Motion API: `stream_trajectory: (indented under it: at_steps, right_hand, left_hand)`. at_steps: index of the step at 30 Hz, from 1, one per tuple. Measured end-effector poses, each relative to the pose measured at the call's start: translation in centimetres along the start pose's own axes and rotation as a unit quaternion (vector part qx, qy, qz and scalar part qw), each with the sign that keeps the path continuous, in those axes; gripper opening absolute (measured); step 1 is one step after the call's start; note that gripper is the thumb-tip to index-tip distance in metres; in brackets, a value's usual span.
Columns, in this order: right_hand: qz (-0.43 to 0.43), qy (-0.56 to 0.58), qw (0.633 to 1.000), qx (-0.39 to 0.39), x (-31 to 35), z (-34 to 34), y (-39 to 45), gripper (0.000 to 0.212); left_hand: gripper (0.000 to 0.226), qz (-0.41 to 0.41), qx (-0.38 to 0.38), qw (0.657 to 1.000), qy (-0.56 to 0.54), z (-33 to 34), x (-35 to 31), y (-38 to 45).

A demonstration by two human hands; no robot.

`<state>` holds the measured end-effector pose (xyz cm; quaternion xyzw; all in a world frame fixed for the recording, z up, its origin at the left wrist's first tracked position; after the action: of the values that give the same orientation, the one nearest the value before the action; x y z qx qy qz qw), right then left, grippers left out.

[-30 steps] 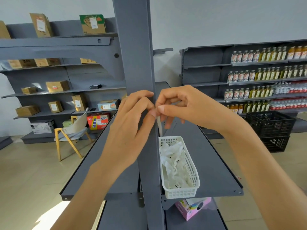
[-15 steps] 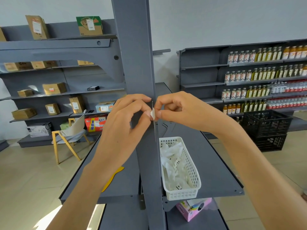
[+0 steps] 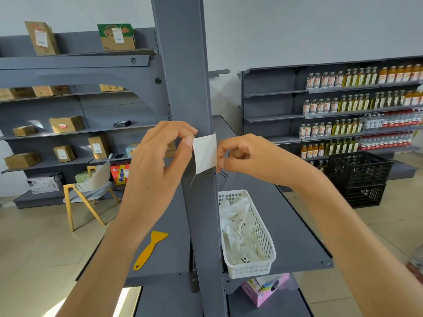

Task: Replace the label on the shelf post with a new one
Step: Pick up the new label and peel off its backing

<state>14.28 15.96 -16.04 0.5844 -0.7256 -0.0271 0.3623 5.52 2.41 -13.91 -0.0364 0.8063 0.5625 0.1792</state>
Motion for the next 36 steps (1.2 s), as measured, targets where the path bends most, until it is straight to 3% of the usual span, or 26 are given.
stream_trajectory:
  at_steps: [10, 16, 28, 36]
  right_hand:
    - [0.037, 0.012, 0.999, 0.021, -2.6, 1.5, 0.5, 0.012]
    - [0.101, 0.033, 0.992, 0.067, -5.4, 3.4, 0.9, 0.011]
    - [0.253, -0.090, 0.957, 0.113, -16.0, 7.2, -0.8, 0.020]
    - [0.271, -0.100, 0.944, 0.159, -16.9, 9.4, -1.7, 0.021]
  left_hand:
    - [0.022, 0.010, -0.006, 1.000, 0.012, -0.3, -0.5, 1.1]
    - [0.021, 0.049, -0.012, 0.996, 0.074, 0.5, -2.1, 1.8]
    - [0.022, 0.062, -0.026, 0.990, 0.125, 0.6, -2.1, 2.7]
    - [0.023, 0.048, -0.016, 0.993, 0.103, 0.7, -1.5, 2.3]
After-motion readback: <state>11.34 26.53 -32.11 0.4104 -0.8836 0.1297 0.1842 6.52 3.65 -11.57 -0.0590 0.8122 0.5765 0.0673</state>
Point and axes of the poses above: each hand's wrist, its own y-axis towards the middle knuckle, its own z-axis out of the palm, x = y × z, the point moved 7 cm from there along y, towards the middle knuckle, and after that the axes turned 7 degrees about -x, right-handed, at the moved point
